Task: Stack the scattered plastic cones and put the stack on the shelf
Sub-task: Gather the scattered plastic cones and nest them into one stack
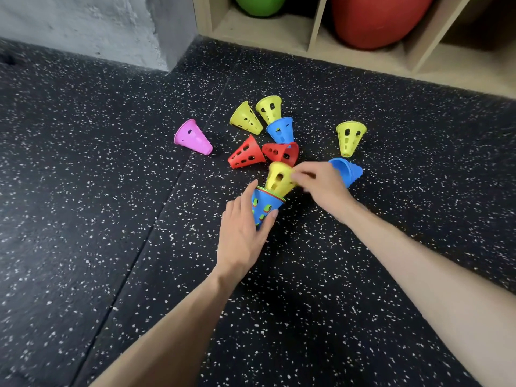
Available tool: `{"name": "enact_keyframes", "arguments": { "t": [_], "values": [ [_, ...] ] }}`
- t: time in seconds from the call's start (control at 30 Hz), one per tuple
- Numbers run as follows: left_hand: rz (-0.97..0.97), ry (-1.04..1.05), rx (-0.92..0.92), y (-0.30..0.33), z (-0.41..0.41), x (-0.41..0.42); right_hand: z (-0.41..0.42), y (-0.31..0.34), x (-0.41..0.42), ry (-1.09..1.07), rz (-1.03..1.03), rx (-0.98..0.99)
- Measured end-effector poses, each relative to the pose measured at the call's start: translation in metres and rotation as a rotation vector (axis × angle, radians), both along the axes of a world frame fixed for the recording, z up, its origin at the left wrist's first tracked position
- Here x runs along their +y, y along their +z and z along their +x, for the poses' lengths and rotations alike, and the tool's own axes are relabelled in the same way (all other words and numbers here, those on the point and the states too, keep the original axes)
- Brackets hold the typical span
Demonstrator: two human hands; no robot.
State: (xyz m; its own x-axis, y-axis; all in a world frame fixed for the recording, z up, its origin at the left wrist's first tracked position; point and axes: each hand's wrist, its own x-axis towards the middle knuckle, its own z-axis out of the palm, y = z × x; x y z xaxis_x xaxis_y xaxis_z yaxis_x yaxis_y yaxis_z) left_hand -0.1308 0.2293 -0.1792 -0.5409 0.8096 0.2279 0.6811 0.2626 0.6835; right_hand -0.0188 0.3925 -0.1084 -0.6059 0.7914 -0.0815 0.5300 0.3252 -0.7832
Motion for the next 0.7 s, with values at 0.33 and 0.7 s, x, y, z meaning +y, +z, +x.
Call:
{"name": "enact_keyframes", "arguments": {
  "t": [0.33,0.7],
  "values": [
    [-0.022,0.016,-0.221,0.0,-0.013,-0.004,-0.007,-0.011,-0.036,0.25,-0.179,-0.043],
    [0.036,0.067,-0.032,0.022,-0.086,0.016,-0.005,-0.025,-0.056,0.03,-0.064,-0.071]
  ]
}}
